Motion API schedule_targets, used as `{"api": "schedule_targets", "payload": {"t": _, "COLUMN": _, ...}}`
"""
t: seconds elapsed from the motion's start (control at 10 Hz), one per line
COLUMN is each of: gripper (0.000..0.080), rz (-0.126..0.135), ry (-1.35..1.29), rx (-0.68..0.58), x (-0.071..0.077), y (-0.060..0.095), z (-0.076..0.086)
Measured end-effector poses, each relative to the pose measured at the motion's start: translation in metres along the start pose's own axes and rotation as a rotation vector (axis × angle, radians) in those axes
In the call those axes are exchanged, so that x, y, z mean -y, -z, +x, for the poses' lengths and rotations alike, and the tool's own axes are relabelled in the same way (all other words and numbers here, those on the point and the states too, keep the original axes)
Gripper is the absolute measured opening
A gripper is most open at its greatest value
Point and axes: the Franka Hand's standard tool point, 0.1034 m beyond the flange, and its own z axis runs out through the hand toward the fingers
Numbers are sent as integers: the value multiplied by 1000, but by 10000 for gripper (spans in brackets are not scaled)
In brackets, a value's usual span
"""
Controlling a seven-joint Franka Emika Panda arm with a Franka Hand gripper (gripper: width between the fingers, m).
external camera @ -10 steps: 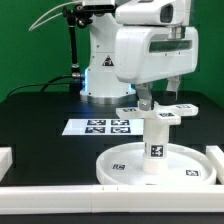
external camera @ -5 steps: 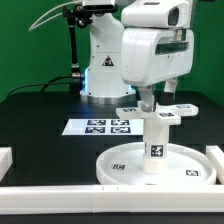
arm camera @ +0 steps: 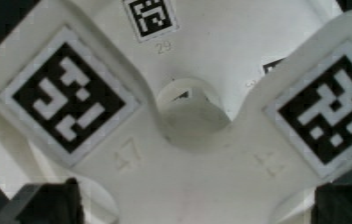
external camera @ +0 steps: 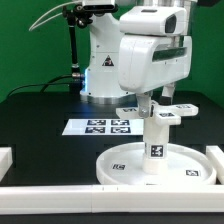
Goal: Assemble round table
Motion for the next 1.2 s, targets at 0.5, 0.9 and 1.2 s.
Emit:
{"api": "schedule_targets", "payload": {"t": 0.5, "gripper": 442, "rz": 1, "ry": -9, "rx": 2, "x": 0, "y": -2, "z": -2}}
{"api": "schedule_targets", "payload": {"t": 0.9, "gripper": 442, "rz": 2, "ry": -96, "rx": 2, "x": -1, "y": -2, "z": -2}}
{"api": "schedule_targets", "payload": {"t": 1.2, "gripper": 442, "rz": 56, "ry": -472, "rx": 29, "x": 2, "y": -3, "z": -11}}
